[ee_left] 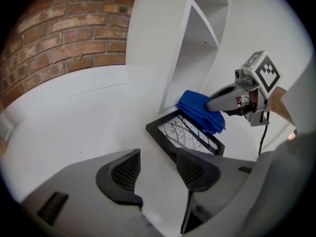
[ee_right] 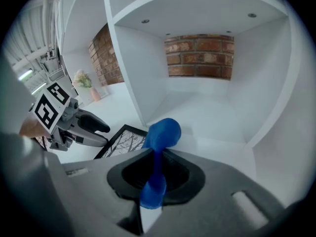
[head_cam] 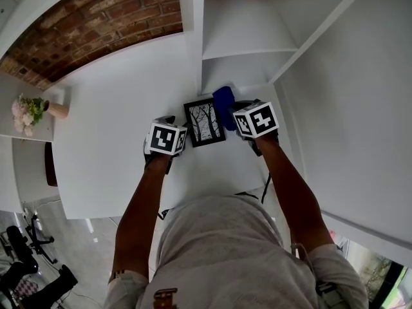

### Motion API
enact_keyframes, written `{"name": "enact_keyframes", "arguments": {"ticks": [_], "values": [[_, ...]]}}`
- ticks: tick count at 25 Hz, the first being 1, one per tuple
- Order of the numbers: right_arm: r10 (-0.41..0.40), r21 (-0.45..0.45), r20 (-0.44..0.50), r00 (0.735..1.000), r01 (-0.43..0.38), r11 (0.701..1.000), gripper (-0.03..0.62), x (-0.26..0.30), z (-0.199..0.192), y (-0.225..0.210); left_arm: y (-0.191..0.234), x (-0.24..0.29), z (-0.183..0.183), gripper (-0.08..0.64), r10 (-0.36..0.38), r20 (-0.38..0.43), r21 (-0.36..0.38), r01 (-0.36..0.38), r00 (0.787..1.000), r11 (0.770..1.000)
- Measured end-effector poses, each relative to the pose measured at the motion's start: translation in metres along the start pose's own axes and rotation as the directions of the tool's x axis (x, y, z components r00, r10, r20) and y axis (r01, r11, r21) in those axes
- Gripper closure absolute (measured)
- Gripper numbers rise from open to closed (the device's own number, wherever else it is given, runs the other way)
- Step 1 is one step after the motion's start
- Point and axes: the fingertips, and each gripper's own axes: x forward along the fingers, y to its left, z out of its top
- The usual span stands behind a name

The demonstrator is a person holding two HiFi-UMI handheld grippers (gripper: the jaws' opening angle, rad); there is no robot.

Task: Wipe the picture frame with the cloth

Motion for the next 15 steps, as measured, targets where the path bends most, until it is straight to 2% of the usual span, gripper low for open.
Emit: {"name": "enact_keyframes", "arguments": {"ticks": [5, 10, 15], "values": [[0.041, -0.001, 0.065, 0.997, -0.041, 0.999, 0.546, -0.022, 0.013, 0.017, 0.000, 0.000, 0.000, 0.339, -0.003, 0.000, 0.002, 0.003, 1.000, 1.000], [0.144, -0.011, 0.144, 0.979, -0.144, 0.989, 0.546, -0.038, 0.033, 0.056, -0.001, 0.000, 0.001, 0.339, -0.007, 0.000, 0.003, 0.007, 1.000, 1.000], [0.247, 0.033, 0.157, 0.956, -0.255, 0.966, 0.546, -0.031, 0.039, 0.093, -0.002, 0.000, 0.001, 0.339, -0.014, 0.001, 0.009, 0.014, 1.000, 1.000]]}}
